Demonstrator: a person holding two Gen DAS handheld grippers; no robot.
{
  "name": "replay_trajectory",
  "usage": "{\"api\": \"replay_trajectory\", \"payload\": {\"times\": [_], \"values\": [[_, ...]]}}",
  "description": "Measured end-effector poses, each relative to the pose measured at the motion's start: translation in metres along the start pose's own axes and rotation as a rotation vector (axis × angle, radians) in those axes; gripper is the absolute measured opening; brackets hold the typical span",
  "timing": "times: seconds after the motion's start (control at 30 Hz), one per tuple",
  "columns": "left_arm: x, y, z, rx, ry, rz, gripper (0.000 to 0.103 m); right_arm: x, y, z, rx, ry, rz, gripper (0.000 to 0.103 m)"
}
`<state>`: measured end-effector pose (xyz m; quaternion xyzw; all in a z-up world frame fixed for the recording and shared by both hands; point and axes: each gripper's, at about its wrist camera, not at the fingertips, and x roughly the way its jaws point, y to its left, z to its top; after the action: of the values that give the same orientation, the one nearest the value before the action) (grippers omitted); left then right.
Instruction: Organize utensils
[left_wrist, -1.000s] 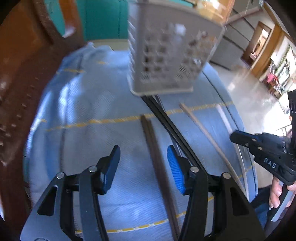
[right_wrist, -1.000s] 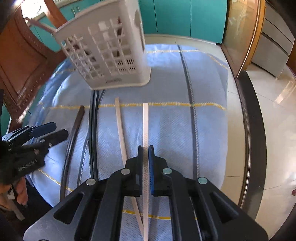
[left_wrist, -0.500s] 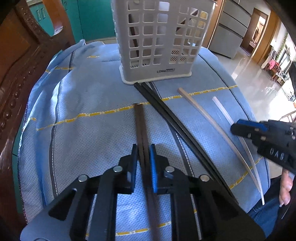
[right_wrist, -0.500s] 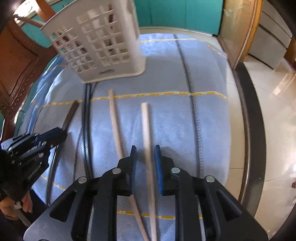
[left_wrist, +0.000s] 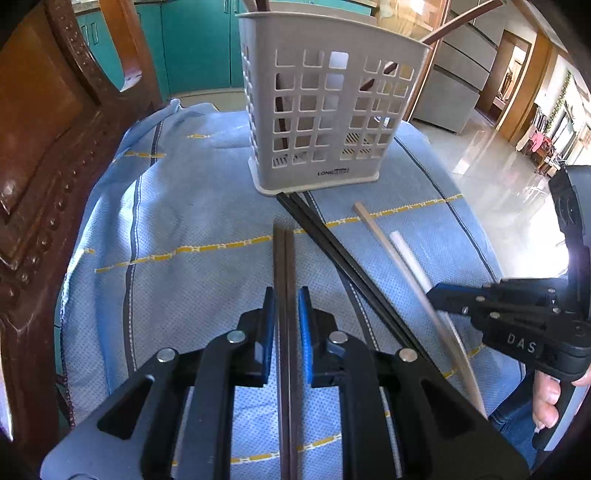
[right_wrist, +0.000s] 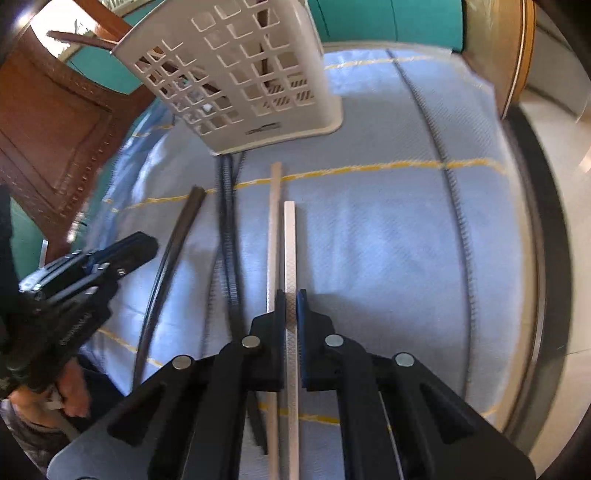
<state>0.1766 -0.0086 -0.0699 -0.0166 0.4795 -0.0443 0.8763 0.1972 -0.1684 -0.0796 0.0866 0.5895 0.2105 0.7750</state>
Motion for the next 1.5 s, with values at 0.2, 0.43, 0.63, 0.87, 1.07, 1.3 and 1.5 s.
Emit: {"api": "replay_trajectory", "payload": {"times": [0.2,0.43,0.63,0.87,1.07,1.3,1.5], "values": [[-0.001,0.001,-0.002,-0.003,0.004,0.011,0.018,-0.015,0.001,0.004,-0.022,-0.08,-0.11,0.006],[0.003,0.005,-0.002,-0.013,0.02,0.033,0.035,-0.02,0.005,0.004,-0.076,-0.119,-0.235,0.006],[0.004,0.005,-0.001,-0.022,0.023,0.042,0.043,-0.008,0.012,0.001,-0.1,-0.082,-0.225,0.009],[0.008,0.012,-0.001,-0.039,0.032,0.054,0.048,-0.01,0.009,0.004,-0.074,-0.089,-0.231,0.024],[0.008,0.012,-0.002,-0.035,0.032,0.056,0.05,-0.01,0.008,0.003,-0.078,-0.089,-0.235,0.027],[0.009,0.014,-0.001,-0.041,0.035,0.067,0.053,-0.011,0.008,0.003,-0.075,-0.089,-0.239,0.028],[0.01,0.014,-0.001,-0.041,0.038,0.071,0.056,-0.01,0.01,0.002,-0.083,-0.087,-0.241,0.032]]}}
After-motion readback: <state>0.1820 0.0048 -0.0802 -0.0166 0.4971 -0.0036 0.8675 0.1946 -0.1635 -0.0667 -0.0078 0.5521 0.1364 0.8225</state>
